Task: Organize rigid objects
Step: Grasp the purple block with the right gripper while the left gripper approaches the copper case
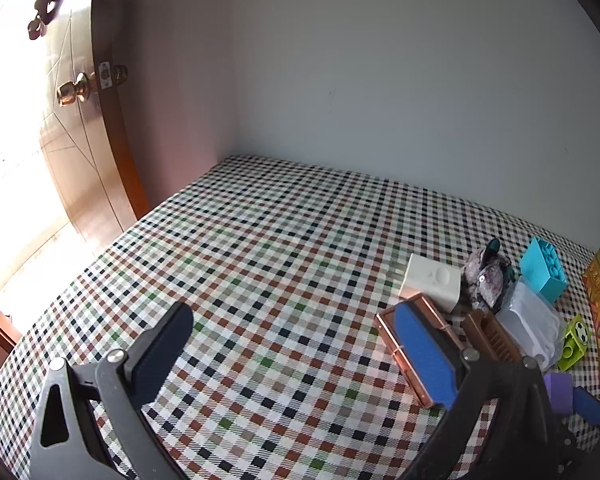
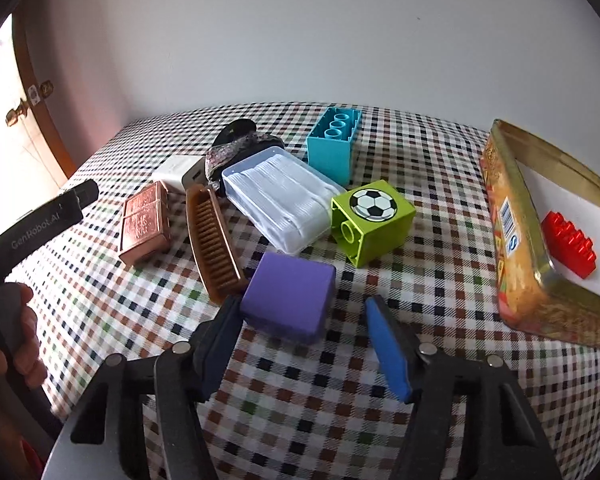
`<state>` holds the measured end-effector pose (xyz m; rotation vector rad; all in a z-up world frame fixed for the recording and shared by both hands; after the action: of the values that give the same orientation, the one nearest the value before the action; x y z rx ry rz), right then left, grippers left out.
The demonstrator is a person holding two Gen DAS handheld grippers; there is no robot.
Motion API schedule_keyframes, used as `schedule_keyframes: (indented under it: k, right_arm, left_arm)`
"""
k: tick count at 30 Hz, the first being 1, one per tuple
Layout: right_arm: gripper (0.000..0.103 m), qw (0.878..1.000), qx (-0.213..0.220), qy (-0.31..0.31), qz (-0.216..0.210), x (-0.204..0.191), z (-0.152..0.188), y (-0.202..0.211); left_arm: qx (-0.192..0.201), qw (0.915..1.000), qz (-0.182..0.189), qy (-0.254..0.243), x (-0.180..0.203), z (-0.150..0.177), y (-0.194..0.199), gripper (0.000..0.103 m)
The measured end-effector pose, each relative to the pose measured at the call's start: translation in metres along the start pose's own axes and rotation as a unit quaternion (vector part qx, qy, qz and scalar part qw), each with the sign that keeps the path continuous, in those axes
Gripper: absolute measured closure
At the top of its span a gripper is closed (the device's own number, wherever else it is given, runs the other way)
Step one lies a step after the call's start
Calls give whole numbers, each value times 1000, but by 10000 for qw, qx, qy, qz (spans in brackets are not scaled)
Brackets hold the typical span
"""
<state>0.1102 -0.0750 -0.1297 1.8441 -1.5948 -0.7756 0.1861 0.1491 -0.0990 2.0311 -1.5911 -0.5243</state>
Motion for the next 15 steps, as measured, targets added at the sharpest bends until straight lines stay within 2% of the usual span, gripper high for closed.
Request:
schedule_keyframes:
  k: [9, 15]
  right_arm:
    - [41, 9999, -23, 98, 26, 32, -5, -4]
    - [41, 9988, -64, 466, 159, 17, -19, -23]
  left_arm:
    - [-89, 10000, 2, -5, 0, 3, -2, 1]
    - [-109, 9999, -70, -67, 5, 4, -3, 1]
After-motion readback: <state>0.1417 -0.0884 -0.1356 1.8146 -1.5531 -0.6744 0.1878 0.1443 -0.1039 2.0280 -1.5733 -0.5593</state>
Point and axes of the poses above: each gripper's, at about its wrist camera, not at the fingertips, and y roughly against the way its jaws point, x to its right, z to its underside, the point moved 9 cm from there along -y, roughly the way its jaws point, and after that the axes turned 1 degree about x, right-handed, at the moved point
